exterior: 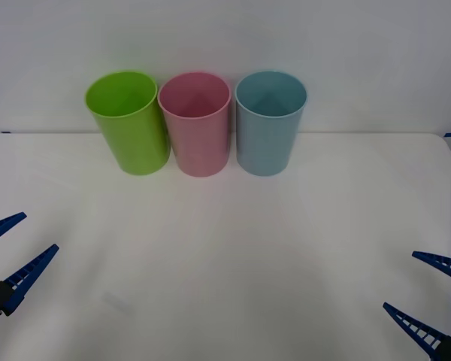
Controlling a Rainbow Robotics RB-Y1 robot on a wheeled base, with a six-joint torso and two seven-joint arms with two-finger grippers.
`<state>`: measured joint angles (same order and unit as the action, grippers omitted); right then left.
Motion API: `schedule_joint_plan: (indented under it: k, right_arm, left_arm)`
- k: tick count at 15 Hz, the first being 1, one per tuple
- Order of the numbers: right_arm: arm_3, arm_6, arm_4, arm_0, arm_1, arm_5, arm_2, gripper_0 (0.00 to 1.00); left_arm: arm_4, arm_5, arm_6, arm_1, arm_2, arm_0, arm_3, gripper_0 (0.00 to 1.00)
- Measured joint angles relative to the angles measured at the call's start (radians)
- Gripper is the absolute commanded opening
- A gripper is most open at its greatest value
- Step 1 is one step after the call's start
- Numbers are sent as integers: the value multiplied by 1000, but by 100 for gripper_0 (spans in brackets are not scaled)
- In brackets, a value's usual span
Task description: Grasp the object on the table and drop it into the matching bin: aluminum can to the light blue bin, PET bottle to the pink bin.
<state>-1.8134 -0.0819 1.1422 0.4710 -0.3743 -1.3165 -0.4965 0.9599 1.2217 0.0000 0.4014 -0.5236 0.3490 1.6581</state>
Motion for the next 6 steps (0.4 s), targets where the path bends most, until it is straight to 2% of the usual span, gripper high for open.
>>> schedule_joint_plan:
  k: [6]
  right_arm:
    - [-1,0,0,-9,0,49,35,100]
  left_arm:
    - [0,0,0,0,0,0,0,100]
